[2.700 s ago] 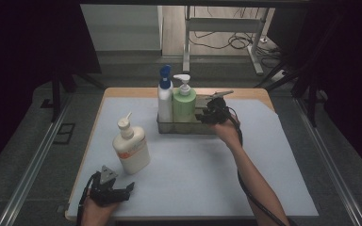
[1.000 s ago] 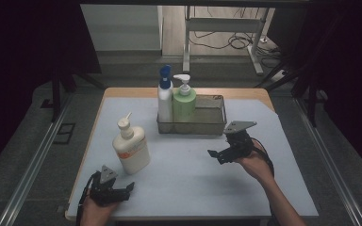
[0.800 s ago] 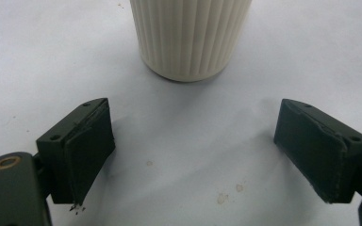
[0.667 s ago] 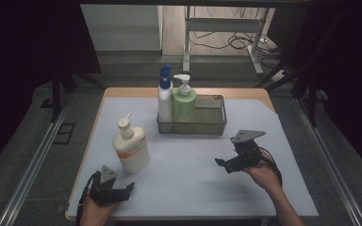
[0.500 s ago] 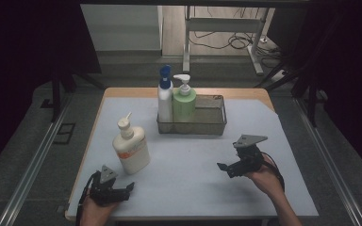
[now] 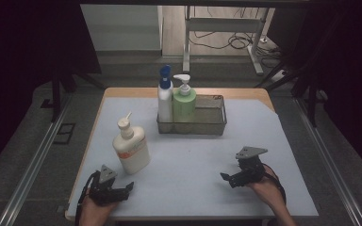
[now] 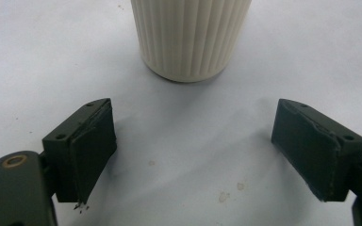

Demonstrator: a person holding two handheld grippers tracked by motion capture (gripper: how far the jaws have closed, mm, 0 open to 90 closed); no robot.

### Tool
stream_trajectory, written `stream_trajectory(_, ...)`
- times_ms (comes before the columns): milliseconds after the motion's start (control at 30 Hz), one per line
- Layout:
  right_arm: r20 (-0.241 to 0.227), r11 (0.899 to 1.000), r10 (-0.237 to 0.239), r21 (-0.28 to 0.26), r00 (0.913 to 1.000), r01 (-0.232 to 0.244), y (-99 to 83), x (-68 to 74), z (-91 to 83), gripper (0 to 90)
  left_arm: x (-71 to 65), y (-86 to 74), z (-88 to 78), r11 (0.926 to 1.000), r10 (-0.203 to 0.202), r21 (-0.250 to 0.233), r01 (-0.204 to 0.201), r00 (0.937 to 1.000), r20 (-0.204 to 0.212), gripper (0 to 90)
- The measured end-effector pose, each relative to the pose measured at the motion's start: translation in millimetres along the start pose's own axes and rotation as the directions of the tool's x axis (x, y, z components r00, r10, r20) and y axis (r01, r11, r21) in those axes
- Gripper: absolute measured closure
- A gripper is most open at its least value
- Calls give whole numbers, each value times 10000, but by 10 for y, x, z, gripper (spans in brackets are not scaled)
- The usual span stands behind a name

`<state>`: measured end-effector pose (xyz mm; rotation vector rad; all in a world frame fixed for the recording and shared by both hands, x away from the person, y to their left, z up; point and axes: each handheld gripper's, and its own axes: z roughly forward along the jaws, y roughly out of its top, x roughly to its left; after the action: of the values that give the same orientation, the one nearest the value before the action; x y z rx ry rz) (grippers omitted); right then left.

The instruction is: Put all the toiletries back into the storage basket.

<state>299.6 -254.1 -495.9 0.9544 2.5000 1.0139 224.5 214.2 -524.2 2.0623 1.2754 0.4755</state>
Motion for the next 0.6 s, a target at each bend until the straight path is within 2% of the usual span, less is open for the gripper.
stream_trajectory(300,107,9987,358,359,9993,-361,-242,-101,120,0,18,5,-19,10000,48,-28,-48,10000,-57,175)
stream_trajectory(333,90,9991,387,190,9992,-389,-255,-106,118,0,26,6,-27,10000,80,-22,-81,9999,-106,176)
stream_trajectory(600,141,9995,284,160,9995,-286,-263,-96,121,0,114,21,-112,9994,-184,-290,178,9996,-205,193)
